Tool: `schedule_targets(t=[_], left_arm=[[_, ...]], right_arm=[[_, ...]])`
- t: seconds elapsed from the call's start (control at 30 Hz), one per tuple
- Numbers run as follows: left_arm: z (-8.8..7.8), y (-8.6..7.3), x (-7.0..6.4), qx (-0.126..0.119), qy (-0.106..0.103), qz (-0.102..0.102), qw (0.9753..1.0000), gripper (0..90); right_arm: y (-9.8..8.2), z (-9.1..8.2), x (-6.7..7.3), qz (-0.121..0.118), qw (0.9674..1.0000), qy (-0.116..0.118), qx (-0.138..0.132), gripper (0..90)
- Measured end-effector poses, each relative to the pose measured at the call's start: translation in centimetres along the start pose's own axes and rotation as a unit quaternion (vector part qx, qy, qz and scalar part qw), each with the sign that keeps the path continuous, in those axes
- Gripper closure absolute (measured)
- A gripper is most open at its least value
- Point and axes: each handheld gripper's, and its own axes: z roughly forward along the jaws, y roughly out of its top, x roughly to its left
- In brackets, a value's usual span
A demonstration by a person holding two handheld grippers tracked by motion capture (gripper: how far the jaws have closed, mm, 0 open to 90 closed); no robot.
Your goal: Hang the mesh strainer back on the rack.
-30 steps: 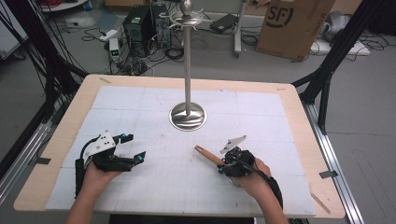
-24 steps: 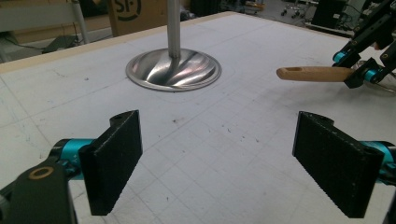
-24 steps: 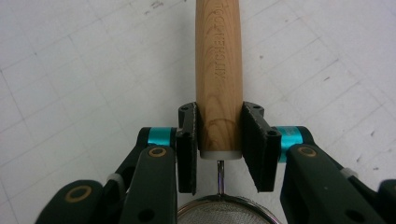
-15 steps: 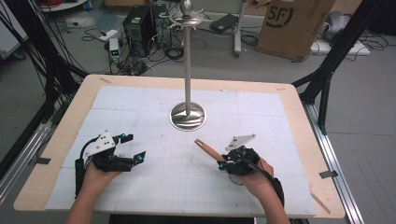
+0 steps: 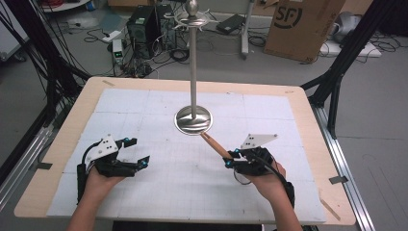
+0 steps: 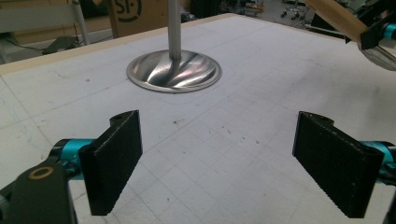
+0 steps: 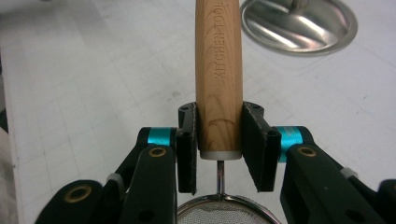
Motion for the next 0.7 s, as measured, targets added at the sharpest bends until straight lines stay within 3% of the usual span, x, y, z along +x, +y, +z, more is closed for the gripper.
schedule_targets(t=[0.17,0.7], left_arm=[[0.0,0.0,0.0,0.002,-0.002,0.0,1.0,16.4],[0.0,0.0,0.0,-0.002,-0.003,-0.001,1.0,16.4]], right_arm=[[0.7,-0.5,-0.3,-0.011,0.9987,0.016,-0.046,68.0],[4.1,-2.3,-1.2,-0.017,0.9932,0.021,-0.114,68.0]])
